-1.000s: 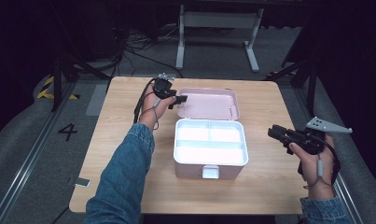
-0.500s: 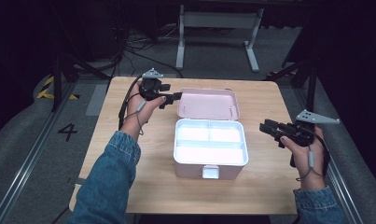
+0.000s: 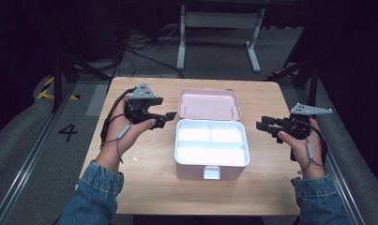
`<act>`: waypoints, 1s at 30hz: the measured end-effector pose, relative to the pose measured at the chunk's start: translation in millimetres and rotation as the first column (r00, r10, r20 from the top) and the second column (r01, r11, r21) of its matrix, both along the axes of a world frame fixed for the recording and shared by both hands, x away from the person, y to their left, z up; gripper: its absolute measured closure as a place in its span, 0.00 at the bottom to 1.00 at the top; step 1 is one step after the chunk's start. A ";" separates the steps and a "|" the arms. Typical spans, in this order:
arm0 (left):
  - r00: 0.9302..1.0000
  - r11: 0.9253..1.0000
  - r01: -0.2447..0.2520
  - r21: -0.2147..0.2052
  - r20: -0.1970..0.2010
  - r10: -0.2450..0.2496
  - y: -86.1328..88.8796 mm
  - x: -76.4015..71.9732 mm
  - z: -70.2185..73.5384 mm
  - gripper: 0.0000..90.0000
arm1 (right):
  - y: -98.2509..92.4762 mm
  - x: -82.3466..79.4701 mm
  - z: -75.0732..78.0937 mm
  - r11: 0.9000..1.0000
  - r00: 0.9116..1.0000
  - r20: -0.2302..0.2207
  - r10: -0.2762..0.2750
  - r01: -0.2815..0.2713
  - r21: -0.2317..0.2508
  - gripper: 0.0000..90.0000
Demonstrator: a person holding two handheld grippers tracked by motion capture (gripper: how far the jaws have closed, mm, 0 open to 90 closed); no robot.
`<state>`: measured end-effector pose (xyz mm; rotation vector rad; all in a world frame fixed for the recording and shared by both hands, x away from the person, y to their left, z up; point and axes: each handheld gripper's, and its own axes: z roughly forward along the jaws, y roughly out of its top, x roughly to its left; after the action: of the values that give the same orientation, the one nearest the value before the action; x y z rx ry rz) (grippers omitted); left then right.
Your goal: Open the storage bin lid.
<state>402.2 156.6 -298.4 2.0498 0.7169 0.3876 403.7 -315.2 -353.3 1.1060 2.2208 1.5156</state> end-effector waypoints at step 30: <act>0.966 0.969 -0.215 0.121 -0.117 0.229 65.2 -31.2 -78.8 0.29 | -19.6 -3.6 -15.5 0.988 0.993 -0.075 -0.088 0.077 -0.135 0.59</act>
<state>371.0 221.7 -377.2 2.1161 1.0317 0.4306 400.1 -334.8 -368.8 1.2220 2.2606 1.2934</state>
